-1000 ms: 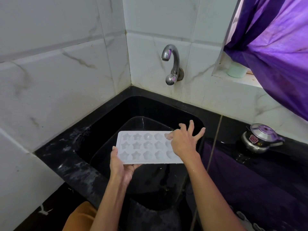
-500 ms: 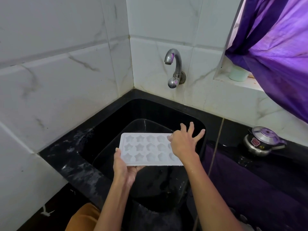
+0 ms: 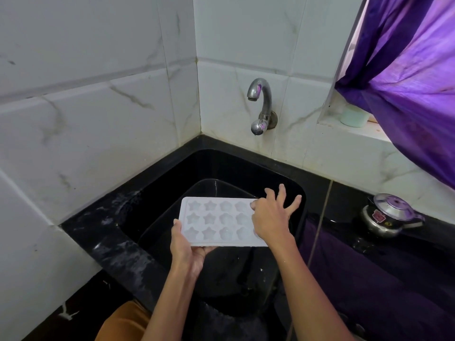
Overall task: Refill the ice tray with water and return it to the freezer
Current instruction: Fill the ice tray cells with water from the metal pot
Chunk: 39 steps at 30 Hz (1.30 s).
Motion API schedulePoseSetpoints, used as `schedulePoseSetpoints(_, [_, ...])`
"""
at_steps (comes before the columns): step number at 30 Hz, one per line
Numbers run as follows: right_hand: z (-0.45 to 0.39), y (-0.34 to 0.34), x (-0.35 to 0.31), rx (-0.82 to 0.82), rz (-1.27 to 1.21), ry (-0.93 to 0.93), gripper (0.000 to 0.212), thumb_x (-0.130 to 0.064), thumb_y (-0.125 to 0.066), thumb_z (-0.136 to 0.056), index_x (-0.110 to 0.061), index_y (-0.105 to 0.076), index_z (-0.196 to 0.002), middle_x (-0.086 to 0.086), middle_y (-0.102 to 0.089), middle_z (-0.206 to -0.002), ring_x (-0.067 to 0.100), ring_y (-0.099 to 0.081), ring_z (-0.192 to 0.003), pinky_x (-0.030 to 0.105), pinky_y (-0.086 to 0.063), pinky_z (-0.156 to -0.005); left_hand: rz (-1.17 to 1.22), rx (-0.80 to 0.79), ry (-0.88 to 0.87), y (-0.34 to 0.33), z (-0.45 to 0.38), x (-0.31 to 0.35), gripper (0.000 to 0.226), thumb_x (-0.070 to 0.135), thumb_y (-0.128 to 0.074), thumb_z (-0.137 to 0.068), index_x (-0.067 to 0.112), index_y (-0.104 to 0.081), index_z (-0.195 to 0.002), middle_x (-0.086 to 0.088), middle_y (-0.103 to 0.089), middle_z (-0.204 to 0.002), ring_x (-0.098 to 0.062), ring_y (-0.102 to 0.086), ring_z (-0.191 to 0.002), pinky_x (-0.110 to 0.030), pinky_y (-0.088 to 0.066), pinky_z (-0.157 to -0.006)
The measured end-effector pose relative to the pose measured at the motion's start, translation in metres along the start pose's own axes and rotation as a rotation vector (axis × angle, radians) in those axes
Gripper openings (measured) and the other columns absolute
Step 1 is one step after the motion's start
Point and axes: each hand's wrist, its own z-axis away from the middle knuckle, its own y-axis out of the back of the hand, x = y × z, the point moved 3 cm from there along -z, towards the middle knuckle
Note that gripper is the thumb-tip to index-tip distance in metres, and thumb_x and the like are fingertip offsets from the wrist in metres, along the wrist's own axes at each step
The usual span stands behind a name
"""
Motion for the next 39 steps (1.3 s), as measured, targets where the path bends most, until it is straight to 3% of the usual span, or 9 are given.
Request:
schedulePoseSetpoints(6, [-0.006,0.008,0.007,0.005,-0.062,-0.020,0.020,-0.015,-0.052,-0.092,-0.024,-0.069,-0.098,0.009,-0.031,-0.147,0.037,0.004,-0.145,0.069,0.011,-0.106,0.007,0.002,-0.004,0.000,0.001,0.002,0.051,0.052,-0.031,-0.097,0.012,-0.061,-0.106,-0.013,-0.075,-0.089,-0.033,-0.072,-0.080,-0.051,-0.057,-0.061])
schedulePoseSetpoints(12, [0.001,0.003,-0.010,0.088,-0.135,0.073,0.045,0.004,-0.053,-0.080,-0.031,-0.064,-0.104,0.008,-0.026,-0.150,0.034,0.007,-0.145,0.065,0.013,-0.106,0.031,-0.008,0.022,-0.005,0.007,-0.002,0.052,0.053,-0.030,-0.097,0.013,-0.062,-0.107,-0.014,-0.075,-0.092,-0.033,-0.072,-0.081,-0.052,-0.057,-0.061])
schedulePoseSetpoints(15, [0.003,0.000,-0.018,0.051,-0.086,0.102,0.046,0.004,-0.054,-0.079,-0.034,-0.069,-0.102,0.009,-0.017,-0.157,0.035,0.011,-0.145,0.066,0.015,-0.106,0.029,-0.002,0.006,-0.005,0.009,-0.003,0.052,0.053,-0.030,-0.097,0.013,-0.062,-0.106,-0.012,-0.075,-0.089,-0.032,-0.072,-0.079,-0.051,-0.058,-0.060])
schedulePoseSetpoints(19, [0.003,0.003,-0.015,0.054,-0.068,0.099,0.047,0.002,-0.054,-0.081,-0.036,-0.070,-0.103,0.008,-0.026,-0.152,0.036,0.010,-0.145,0.067,0.016,-0.104,0.014,-0.005,-0.007,-0.002,0.010,-0.001,0.052,0.053,-0.029,-0.098,0.013,-0.062,-0.106,-0.012,-0.075,-0.089,-0.031,-0.072,-0.079,-0.051,-0.058,-0.062])
schedulePoseSetpoints(24, [0.002,0.008,-0.016,0.040,-0.038,0.097,0.049,0.004,-0.054,-0.081,-0.035,-0.069,-0.107,0.009,-0.019,-0.156,0.037,0.012,-0.145,0.068,0.016,-0.104,0.014,-0.008,-0.002,-0.006,0.011,-0.002,0.053,0.053,-0.029,-0.097,0.013,-0.061,-0.107,-0.013,-0.075,-0.090,-0.032,-0.072,-0.080,-0.051,-0.058,-0.061])
schedulePoseSetpoints(31, [0.002,0.007,-0.014,0.048,-0.010,0.084,0.049,0.001,-0.056,-0.083,-0.038,-0.067,-0.110,0.009,-0.025,-0.152,0.038,0.010,-0.144,0.069,0.015,-0.104,0.004,0.024,0.009,-0.008,0.012,-0.002,0.052,0.053,-0.030,-0.097,0.013,-0.061,-0.110,-0.016,-0.072,-0.102,-0.037,-0.069,-0.090,-0.053,-0.057,-0.064])
schedulePoseSetpoints(35, [0.002,0.007,-0.019,0.042,0.020,0.105,0.038,-0.002,-0.056,-0.083,-0.029,-0.070,-0.106,0.010,-0.020,-0.155,0.038,0.011,-0.144,0.069,0.016,-0.103,0.010,0.027,0.000,-0.007,0.010,-0.003,0.051,0.053,-0.031,-0.097,0.014,-0.062,-0.108,-0.014,-0.074,-0.096,-0.035,-0.071,-0.085,-0.053,-0.058,-0.063])
schedulePoseSetpoints(39, [0.001,0.006,-0.016,0.044,0.006,0.117,0.051,0.003,-0.055,-0.081,-0.036,-0.068,-0.109,0.007,-0.026,-0.151,0.037,0.011,-0.145,0.069,0.016,-0.103,0.010,0.022,-0.016,-0.004,0.007,-0.002,0.051,0.053,-0.031,-0.097,0.013,-0.062,-0.108,-0.012,-0.075,-0.090,-0.031,-0.072,-0.080,-0.052,-0.058,-0.062])
